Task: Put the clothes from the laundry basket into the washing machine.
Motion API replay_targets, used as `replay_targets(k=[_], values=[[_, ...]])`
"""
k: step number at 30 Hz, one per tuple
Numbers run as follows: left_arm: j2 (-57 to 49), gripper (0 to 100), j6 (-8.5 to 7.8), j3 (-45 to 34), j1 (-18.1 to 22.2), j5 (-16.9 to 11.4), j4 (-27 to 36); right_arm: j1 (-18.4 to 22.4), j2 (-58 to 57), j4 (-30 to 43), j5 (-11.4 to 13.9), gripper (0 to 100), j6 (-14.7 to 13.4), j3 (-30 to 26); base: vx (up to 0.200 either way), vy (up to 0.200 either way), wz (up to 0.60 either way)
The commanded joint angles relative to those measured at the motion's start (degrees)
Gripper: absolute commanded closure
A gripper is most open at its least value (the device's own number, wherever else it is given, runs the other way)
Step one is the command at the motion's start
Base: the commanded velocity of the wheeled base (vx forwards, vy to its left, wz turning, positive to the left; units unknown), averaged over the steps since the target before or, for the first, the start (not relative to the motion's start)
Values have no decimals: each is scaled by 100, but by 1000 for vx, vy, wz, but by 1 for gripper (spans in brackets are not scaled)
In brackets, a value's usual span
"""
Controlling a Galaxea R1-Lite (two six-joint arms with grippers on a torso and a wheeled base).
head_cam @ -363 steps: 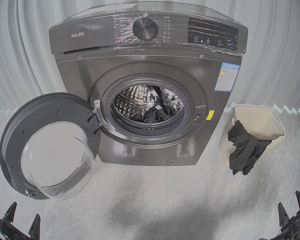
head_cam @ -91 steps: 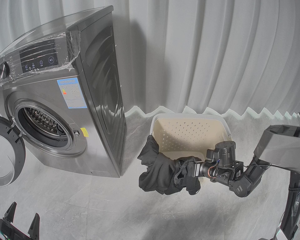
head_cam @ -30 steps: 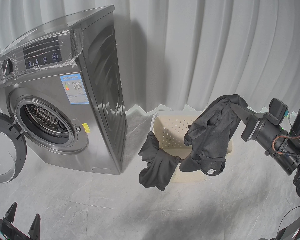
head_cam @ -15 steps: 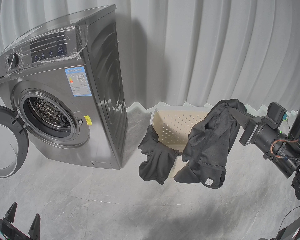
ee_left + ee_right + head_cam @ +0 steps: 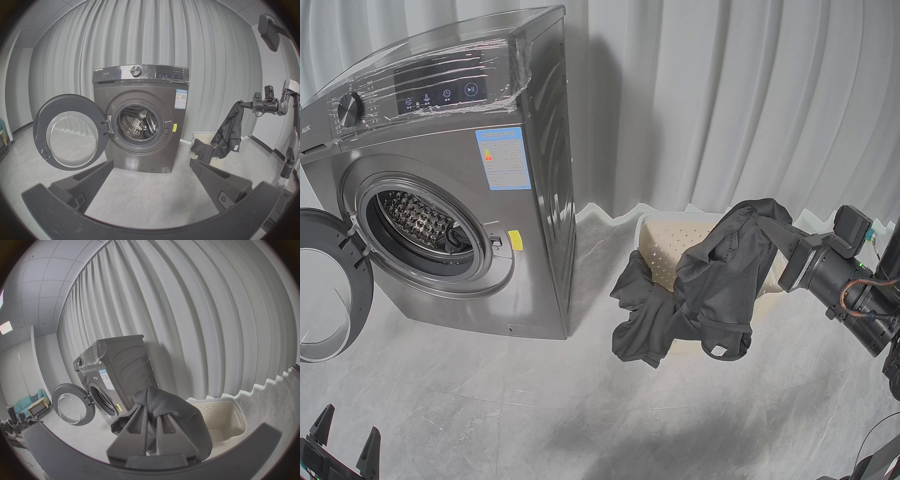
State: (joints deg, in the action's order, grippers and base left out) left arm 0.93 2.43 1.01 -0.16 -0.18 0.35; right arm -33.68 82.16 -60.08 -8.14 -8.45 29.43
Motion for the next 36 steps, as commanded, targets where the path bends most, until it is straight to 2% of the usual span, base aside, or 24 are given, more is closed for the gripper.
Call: replay_targets(k=[1,36], values=[[-93,0,4,-84,-2,1,0,-7,19,-4,-3,100,-8,2,0,200,0],[-93,0,4,-84,-2,1,0,-95,19,-4,23,100,-8,-60,0,200,0]])
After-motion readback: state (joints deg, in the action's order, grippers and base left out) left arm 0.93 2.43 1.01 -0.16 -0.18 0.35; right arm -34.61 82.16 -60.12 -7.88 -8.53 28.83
